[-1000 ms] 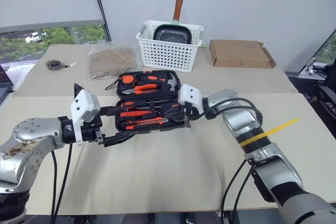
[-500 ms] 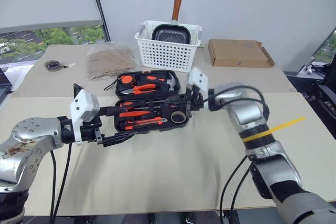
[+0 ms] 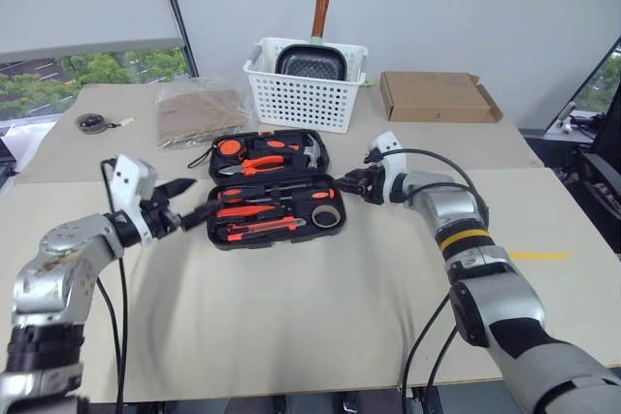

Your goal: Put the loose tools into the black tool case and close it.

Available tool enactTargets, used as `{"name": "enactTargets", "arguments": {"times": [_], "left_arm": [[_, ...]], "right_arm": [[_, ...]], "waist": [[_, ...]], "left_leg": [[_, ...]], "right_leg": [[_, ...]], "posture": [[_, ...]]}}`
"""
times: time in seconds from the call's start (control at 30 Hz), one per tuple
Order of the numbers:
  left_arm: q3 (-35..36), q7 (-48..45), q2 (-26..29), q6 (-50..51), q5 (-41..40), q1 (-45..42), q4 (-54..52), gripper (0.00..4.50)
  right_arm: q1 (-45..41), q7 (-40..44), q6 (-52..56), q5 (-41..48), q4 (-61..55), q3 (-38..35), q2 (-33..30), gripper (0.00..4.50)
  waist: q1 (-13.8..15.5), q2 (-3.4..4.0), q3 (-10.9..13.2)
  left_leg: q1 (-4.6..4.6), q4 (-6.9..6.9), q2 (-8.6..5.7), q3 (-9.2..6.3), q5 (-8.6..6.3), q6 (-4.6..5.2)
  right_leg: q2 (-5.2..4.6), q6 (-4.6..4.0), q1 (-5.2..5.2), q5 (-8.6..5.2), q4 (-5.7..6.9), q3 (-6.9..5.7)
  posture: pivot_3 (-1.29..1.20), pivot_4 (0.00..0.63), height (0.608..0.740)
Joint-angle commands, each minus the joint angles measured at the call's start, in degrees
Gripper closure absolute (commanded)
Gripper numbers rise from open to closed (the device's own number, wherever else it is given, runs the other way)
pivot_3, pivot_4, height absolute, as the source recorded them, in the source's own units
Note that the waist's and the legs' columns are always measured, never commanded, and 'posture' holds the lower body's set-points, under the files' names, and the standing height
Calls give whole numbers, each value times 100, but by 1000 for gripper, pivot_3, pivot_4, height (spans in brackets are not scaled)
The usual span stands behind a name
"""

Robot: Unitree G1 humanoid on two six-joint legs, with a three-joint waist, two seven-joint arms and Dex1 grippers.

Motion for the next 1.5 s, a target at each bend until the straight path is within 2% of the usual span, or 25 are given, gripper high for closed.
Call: {"name": "enactTargets", "arguments": {"times": [0.03,0.2,0.3,0.4,0.47,0.83,0.93,1.27,1.33,1.5], "left_arm": [[112,150,74,-121,240,-403,841,0],[-51,152,-74,24,346,-793,1530,0],[-249,133,-202,1,497,-933,1780,0],[-328,237,-373,-77,643,-1130,2100,0],[-410,272,-459,-134,752,-1205,2231,0],[-536,-40,-604,-155,926,-1259,2247,0],[-535,-147,-615,-113,921,-1205,2198,660],[-581,-208,-688,-105,979,-1185,2132,4209],[-589,-236,-685,-108,973,-1149,2082,4470],[-582,-295,-671,-113,953,-1021,1952,4470]], "right_arm": [[-417,25,205,281,356,-373,66,2414],[-544,-46,185,193,650,-395,135,2414],[-562,-44,151,150,729,-374,141,3090],[-552,-38,147,98,745,-329,148,4138],[-541,-41,161,86,730,-319,158,4473],[-306,55,459,10,252,-183,127,4473],[-172,118,627,24,-27,-147,89,4500],[116,119,978,48,-661,-169,-50,4500],[183,156,1053,105,-800,-213,-90,4500],[182,-182,896,182,-801,-459,-129,4500]], "waist": [[-17,0,0],[-15,0,0],[11,0,0],[15,-1,-1],[9,-4,-3],[-14,-4,-3],[-15,-4,-3],[-22,-4,-4],[-19,-4,-4],[9,-4,-4]], "left_leg": [[2,0,0,1,0,-1],[-5,-3,-2,4,13,-25],[-12,-3,-7,4,12,-24],[-13,-2,-14,5,10,-21],[-12,-1,-14,6,10,-20],[1,-1,-9,5,15,-29],[1,-1,-8,4,15,-29],[12,-1,-6,3,10,-21],[14,-2,-5,3,9,-18],[6,-1,-10,6,14,-26]], "right_leg": [[0,0,2,0,3,1],[-5,-4,1,3,12,0],[-10,-28,2,19,12,-2],[-17,-27,4,21,9,-1],[-18,-23,5,22,8,0],[-17,-19,6,20,10,-1],[-16,-19,5,20,11,-1],[-17,8,6,3,12,2],[-17,9,6,3,13,2],[-23,1,4,7,9,3]], "posture": [[0,150,700],[0,150,700],[0,150,700],[0,150,700],[0,150,700],[0,150,700],[0,150,700],[0,150,700],[0,150,700],[0,150,700]]}}
